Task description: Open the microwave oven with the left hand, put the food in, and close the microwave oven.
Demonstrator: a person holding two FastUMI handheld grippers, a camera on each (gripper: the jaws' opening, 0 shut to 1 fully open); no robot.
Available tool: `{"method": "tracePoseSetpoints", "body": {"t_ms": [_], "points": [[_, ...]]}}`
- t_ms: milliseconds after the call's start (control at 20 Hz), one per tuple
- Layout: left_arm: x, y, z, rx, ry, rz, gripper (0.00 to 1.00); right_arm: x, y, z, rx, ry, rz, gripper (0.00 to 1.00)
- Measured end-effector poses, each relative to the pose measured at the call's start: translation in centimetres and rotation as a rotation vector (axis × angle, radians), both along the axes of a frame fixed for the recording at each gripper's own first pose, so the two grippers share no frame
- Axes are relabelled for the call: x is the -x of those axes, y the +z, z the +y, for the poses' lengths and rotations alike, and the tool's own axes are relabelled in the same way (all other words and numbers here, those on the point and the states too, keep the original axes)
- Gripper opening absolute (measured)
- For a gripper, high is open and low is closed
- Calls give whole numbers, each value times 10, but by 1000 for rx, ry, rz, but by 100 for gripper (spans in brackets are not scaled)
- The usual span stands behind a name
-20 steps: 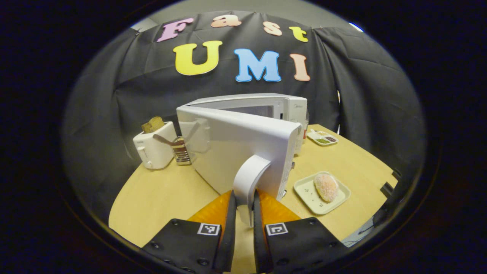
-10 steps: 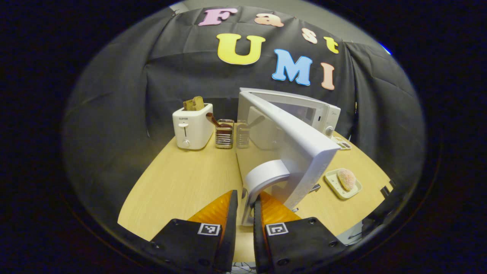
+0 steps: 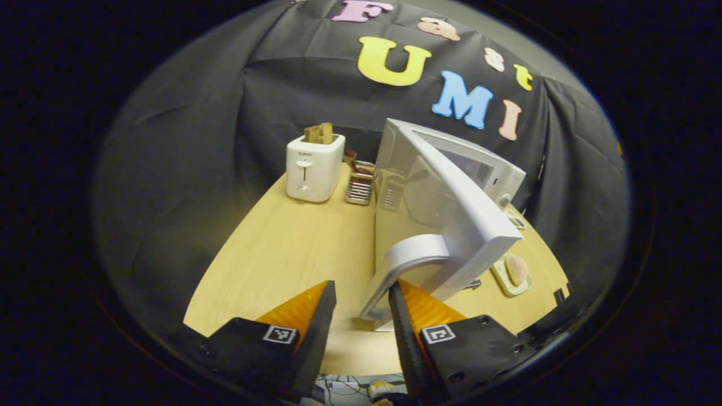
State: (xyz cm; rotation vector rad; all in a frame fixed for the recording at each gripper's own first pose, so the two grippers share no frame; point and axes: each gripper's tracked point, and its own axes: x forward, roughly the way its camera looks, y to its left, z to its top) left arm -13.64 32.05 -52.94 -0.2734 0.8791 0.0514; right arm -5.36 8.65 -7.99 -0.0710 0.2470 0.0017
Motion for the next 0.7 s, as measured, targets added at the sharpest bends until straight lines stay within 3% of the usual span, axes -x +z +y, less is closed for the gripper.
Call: {"method": "tracePoseSetpoints", "body": {"t_ms": [100,150,250,300,350,500,700], "points": [[10,22,15,-77,72,-13,85,-11,-17,2,-12,51,23,94],[21,36,19,-113,98,-8,79,-16,-24,3,-22,74,28,93],[41,70,13,-157,126,-12,79,-25,-38,7,-70,123,46,93],[47,89,8,-188,138,-20,85,-28,-45,13,-98,155,55,93],[51,107,0,-214,149,-32,79,-33,-50,18,-120,182,58,93],[63,168,-40,-257,146,-95,78,-49,-72,24,-112,238,63,94],[59,191,-96,-222,108,-143,79,-52,-140,46,-132,291,193,93]]}}
